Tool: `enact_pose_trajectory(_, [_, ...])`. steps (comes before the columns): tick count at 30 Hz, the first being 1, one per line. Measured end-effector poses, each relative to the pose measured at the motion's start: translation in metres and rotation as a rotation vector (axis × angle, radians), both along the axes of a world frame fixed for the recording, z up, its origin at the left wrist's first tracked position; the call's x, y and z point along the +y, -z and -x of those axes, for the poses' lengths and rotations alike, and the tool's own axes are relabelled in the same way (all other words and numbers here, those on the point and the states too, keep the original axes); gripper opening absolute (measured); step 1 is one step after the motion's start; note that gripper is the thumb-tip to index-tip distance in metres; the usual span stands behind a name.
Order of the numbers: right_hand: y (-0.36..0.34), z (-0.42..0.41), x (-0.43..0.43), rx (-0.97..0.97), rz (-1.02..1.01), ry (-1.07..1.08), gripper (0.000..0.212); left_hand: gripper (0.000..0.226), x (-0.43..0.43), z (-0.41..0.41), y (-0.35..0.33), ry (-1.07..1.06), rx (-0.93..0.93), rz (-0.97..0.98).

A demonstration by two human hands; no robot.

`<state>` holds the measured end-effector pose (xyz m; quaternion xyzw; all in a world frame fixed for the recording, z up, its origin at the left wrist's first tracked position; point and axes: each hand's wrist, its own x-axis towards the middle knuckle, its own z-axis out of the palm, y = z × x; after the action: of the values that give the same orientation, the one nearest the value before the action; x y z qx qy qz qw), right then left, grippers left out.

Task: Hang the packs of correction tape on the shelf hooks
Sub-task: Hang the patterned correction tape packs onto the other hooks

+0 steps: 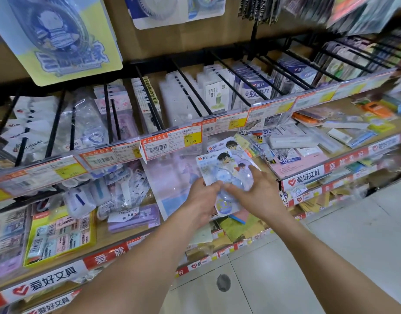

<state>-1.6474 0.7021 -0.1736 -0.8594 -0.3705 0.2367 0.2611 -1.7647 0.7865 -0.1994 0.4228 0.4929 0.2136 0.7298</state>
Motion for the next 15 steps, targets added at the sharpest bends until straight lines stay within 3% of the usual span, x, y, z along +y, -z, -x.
enact_pose_trajectory(4, [0.003,-0.028,0.02,-0.074,-0.048,0.042,0.075,0.007,0.007,0.021,0.011,-0.057,0.106,-0.045])
enact_pose_trajectory(11, [0.01,-0.036,0.066,-0.116,0.241,-0.087,0.113,0.014,0.007,0.037,0.013,-0.086,0.171,-0.122])
enact_pose_trajectory(15, [0.019,-0.031,0.069,-0.147,0.312,-0.076,0.118,0.012,0.005,0.04,0.013,-0.083,0.172,-0.112])
